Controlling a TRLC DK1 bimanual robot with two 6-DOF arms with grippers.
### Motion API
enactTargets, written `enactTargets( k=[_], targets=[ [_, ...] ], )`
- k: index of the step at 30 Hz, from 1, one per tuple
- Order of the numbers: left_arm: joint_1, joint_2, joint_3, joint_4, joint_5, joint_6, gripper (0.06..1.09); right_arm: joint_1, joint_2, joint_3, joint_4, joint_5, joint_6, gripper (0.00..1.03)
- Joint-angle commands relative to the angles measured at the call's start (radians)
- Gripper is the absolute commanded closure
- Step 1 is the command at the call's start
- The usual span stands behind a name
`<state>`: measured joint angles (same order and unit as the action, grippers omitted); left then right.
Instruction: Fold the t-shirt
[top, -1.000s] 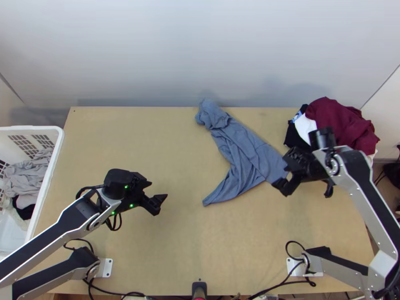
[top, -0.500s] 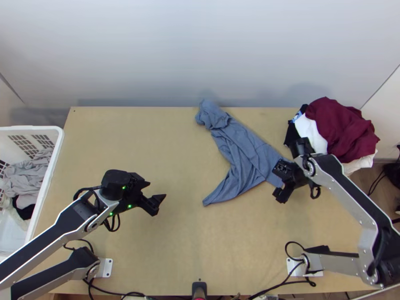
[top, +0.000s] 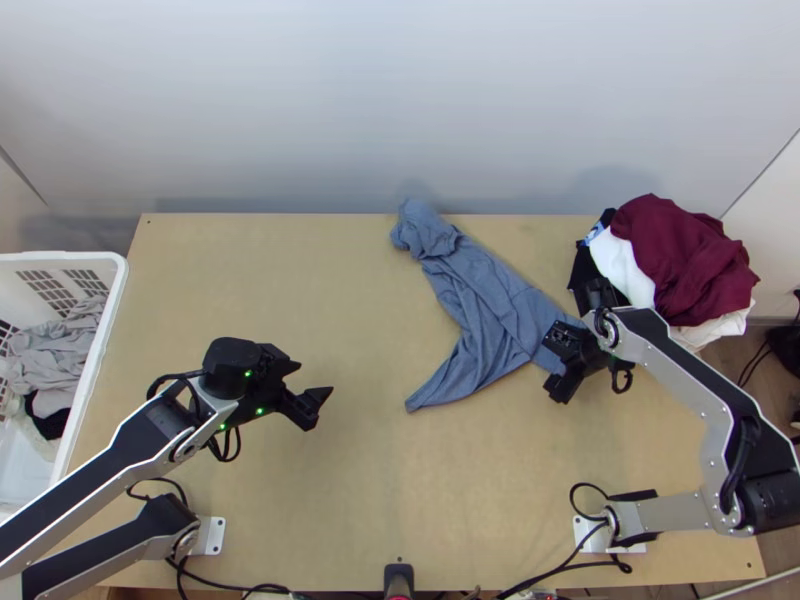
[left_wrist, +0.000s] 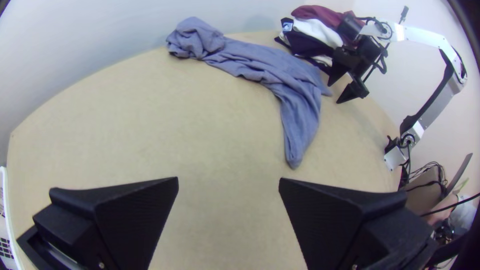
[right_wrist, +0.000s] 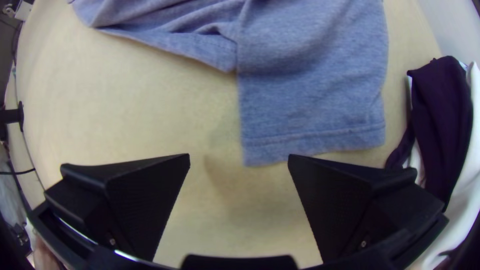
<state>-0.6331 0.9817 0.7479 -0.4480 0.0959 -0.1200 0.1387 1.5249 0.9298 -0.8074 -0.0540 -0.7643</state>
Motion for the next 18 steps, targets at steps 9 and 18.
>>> enactTargets(
  k=[9, 18],
  targets=[
    [-0.01, 0.017, 0.008, 0.005, 0.001, 0.008, 0.11, -0.053, 0.077, 0.033, 0.056, 0.011, -0.012, 0.19],
    [-0.01, 0.018, 0.011, 0.005, 0.001, 0.006, 0.11, -0.034, 0.093, 0.021, 0.054, 0.009, -0.021, 0.53]
  ],
)
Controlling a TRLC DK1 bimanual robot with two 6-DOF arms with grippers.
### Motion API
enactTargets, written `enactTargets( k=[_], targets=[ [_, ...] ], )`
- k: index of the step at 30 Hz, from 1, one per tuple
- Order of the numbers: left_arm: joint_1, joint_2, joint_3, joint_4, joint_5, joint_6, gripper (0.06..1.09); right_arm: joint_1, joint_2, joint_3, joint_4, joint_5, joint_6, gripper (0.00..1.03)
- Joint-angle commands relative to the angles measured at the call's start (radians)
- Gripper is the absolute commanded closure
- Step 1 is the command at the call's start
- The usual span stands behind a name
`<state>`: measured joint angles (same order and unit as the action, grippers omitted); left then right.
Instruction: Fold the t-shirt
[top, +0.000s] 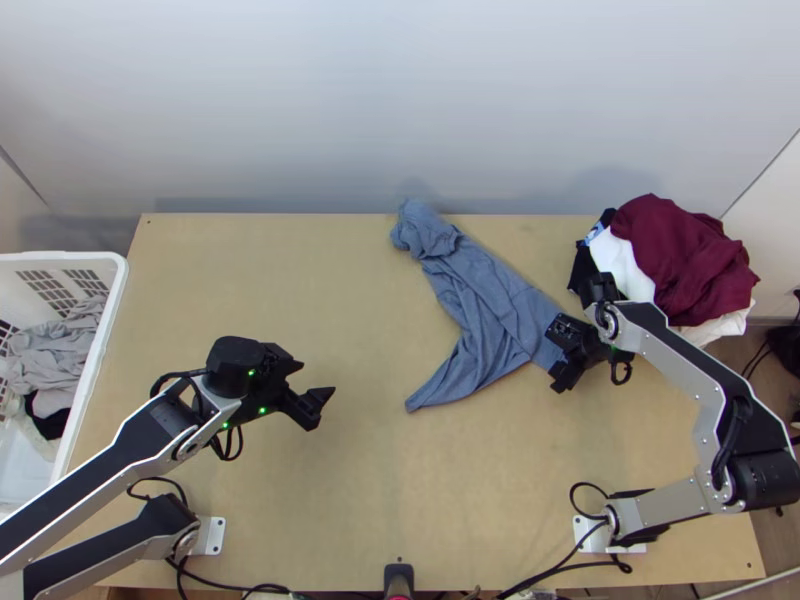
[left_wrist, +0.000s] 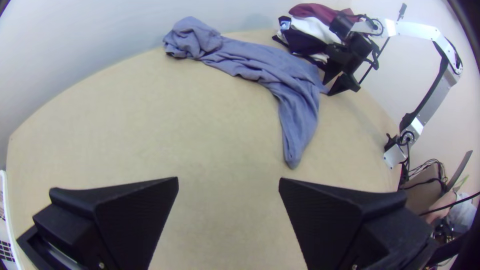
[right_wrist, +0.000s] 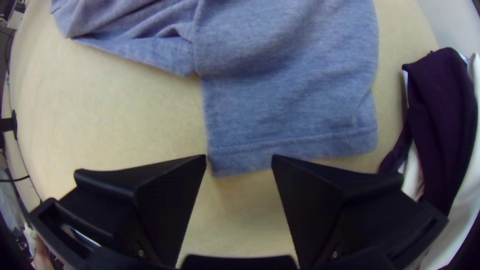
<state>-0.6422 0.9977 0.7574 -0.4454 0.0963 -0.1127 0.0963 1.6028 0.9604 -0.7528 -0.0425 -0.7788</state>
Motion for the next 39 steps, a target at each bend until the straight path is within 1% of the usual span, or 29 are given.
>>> enactTargets(
  k=[1, 2, 3, 4, 5, 9, 14, 17, 23, 26, 27, 30, 33, 39],
  targets=[
    [-0.001, 0.001, 0.002, 0.002, 0.0, 0.001, 0.11, 0.01, 0.016, -0.012, 0.0, -0.002, -0.008, 0.6],
    [-0.001, 0.001, 0.002, 0.002, 0.0, 0.001, 0.11, 0.014, 0.017, -0.014, -0.002, -0.002, -0.008, 0.66],
    [-0.001, 0.001, 0.003, 0.001, 0.0, -0.001, 0.11, 0.019, 0.016, -0.015, -0.005, -0.002, -0.014, 0.76],
    [-0.001, 0.001, 0.003, 0.001, 0.0, -0.001, 0.11, 0.025, 0.013, -0.017, -0.005, -0.002, -0.025, 0.91],
    [-0.001, 0.001, 0.005, 0.001, 0.0, -0.001, 0.11, 0.029, 0.005, -0.019, -0.005, -0.002, -0.028, 1.0],
    [-0.001, 0.002, 0.008, 0.001, 0.0, -0.001, 0.11, 0.048, -0.073, -0.008, -0.005, -0.003, -0.023, 1.0],
    [-0.02, 0.01, 0.007, 0.001, 0.01, -0.007, 0.11, 0.126, -0.219, 0.077, -0.049, -0.007, 0.027, 1.0],
    [-0.082, 0.035, 0.007, 0.002, 0.016, -0.025, 0.11, 0.168, -0.251, 0.155, -0.125, -0.007, 0.07, 1.0],
    [-0.229, 0.108, 0.011, 0.001, 0.011, -0.008, 0.11, 0.189, -0.302, 0.176, -0.141, -0.007, 0.093, 1.0],
    [-0.31, 0.165, 0.008, 0.008, -0.026, 0.041, 0.11, 0.191, -0.311, 0.204, -0.157, -0.007, 0.104, 1.0],
    [-0.336, 0.193, 0.008, 0.028, -0.056, 0.054, 0.11, 0.191, -0.314, 0.216, -0.161, -0.007, 0.113, 1.0],
    [-0.366, 0.283, 0.036, 0.079, -0.089, 0.091, 0.11, 0.192, -0.319, 0.242, -0.175, -0.007, 0.122, 1.0],
    [-0.395, 0.361, 0.097, 0.129, -0.142, 0.127, 0.11, 0.192, -0.32, 0.251, -0.178, -0.007, 0.139, 1.0],
    [-0.425, 0.533, 0.267, 0.201, -0.19, 0.156, 0.11, 0.192, -0.322, 0.253, -0.183, -0.007, 0.168, 1.0]
  ],
)
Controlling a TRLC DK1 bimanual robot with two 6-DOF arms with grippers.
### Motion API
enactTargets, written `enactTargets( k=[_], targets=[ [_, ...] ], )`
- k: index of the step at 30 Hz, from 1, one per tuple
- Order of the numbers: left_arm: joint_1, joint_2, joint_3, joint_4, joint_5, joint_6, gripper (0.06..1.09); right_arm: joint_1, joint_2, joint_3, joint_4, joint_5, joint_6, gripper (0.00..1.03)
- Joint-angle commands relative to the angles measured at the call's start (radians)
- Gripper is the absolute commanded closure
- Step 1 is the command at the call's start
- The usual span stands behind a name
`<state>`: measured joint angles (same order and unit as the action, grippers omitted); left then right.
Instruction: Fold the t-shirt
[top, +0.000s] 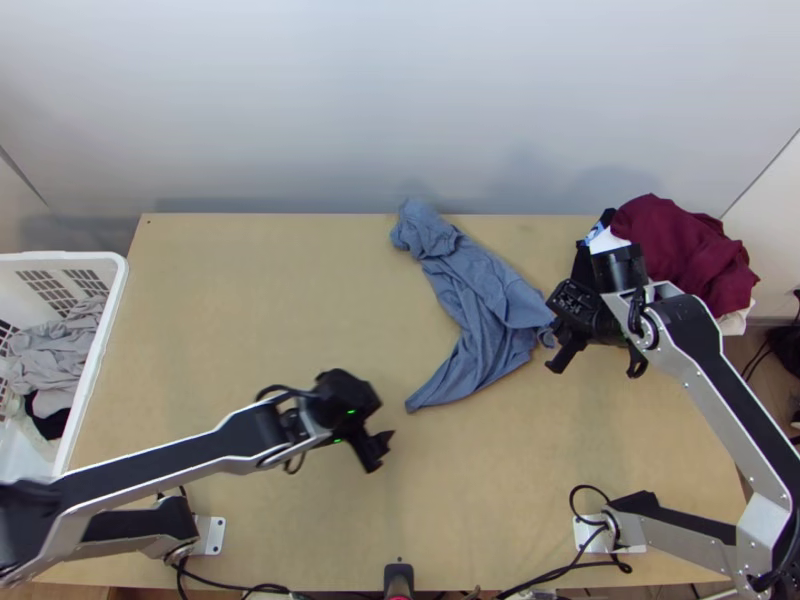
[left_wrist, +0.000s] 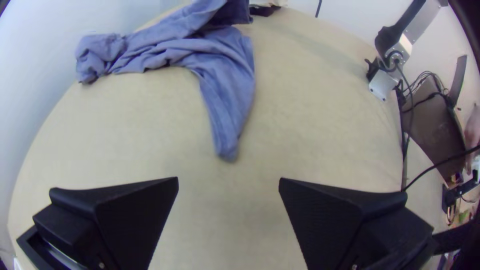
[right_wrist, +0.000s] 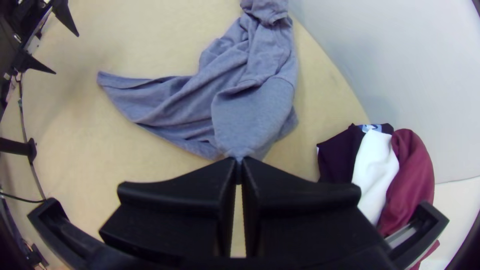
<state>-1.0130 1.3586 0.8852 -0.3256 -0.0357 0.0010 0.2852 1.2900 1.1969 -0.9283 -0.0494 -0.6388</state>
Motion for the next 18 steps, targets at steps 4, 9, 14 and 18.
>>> enactTargets(
  k=[4, 9, 14, 18],
  targets=[
    [-0.076, 0.283, 0.233, 0.105, -0.066, 0.06, 0.11, 0.0, -0.006, 0.015, -0.004, 0.0, 0.041, 1.0],
    [-0.076, 0.399, 0.276, 0.092, -0.064, 0.074, 0.11, 0.002, -0.004, 0.032, 0.0, 0.0, 0.053, 1.0],
    [-0.07, 0.464, 0.278, 0.111, -0.066, 0.06, 0.11, -0.014, -0.006, 0.055, -0.004, 0.0, 0.044, 1.0],
    [-0.047, 0.485, 0.258, 0.146, -0.066, 0.06, 0.11, -0.014, -0.008, 0.101, -0.038, 0.0, 0.044, 1.0]
  ],
)
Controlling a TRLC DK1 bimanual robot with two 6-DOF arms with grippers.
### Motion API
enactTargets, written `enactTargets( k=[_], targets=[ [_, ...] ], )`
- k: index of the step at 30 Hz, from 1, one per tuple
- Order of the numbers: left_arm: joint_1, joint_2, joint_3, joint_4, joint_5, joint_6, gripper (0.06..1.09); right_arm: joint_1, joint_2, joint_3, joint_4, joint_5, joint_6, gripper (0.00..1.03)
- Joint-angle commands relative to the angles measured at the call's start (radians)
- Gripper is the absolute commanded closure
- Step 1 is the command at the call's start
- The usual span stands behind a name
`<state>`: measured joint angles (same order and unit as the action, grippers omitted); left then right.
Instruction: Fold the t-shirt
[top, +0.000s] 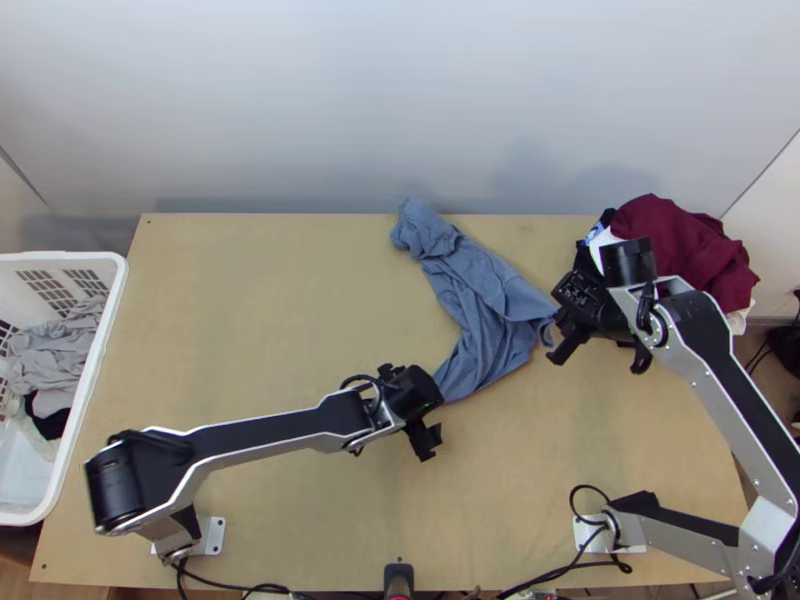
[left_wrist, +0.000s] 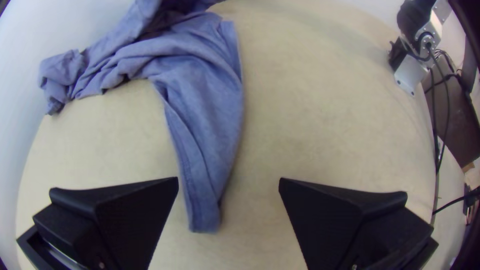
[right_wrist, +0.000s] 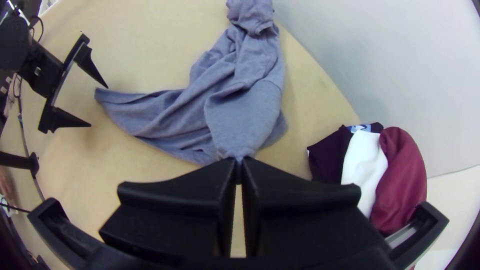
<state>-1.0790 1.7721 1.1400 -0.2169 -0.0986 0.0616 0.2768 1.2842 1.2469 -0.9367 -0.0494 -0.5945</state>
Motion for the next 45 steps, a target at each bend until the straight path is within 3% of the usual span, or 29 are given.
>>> enactTargets(
  k=[1, 6, 9, 12, 14, 15, 21, 33, 39, 45],
  targets=[
    [0.028, 0.072, 0.0, 0.04, -0.003, 0.003, 0.11, -0.005, -0.003, 0.063, -0.036, -0.003, -0.001, 1.0],
    [0.07, 0.069, -0.009, 0.057, -0.006, 0.033, 0.11, -0.004, -0.003, 0.092, -0.053, -0.006, 0.001, 1.0],
    [0.076, 0.087, -0.014, 0.073, -0.056, 0.08, 0.13, 0.001, -0.003, 0.097, -0.057, -0.006, 0.001, 1.0],
    [0.067, 0.09, -0.002, -0.013, -0.026, 0.129, 0.5, 0.001, -0.002, 0.103, -0.057, -0.006, 0.001, 1.0],
    [0.065, 0.082, -0.005, -0.047, 0.056, 0.127, 0.93, 0.001, 0.001, 0.108, -0.057, -0.006, 0.002, 1.0],
    [0.065, 0.084, -0.003, -0.049, 0.069, 0.104, 1.05, 0.001, 0.001, 0.111, -0.057, -0.004, 0.002, 1.0],
    [0.094, 0.023, 0.017, -0.156, 0.263, -0.011, 1.05, -0.014, -0.002, 0.117, -0.057, -0.004, -0.001, 1.0],
    [0.396, -0.473, 0.018, -0.389, 0.323, -0.063, 1.05, -0.05, -0.006, 0.129, -0.047, -0.006, -0.002, 1.0],
    [0.719, -0.658, -0.045, -0.526, 0.431, 0.058, 1.05, -0.05, 0.009, 0.175, -0.042, -0.007, 0.001, 1.0],
    [1.077, -0.738, -0.123, -0.642, 0.537, 0.303, 1.05, -0.056, 0.01, 0.187, -0.042, -0.007, -0.004, 1.0]
  ],
)
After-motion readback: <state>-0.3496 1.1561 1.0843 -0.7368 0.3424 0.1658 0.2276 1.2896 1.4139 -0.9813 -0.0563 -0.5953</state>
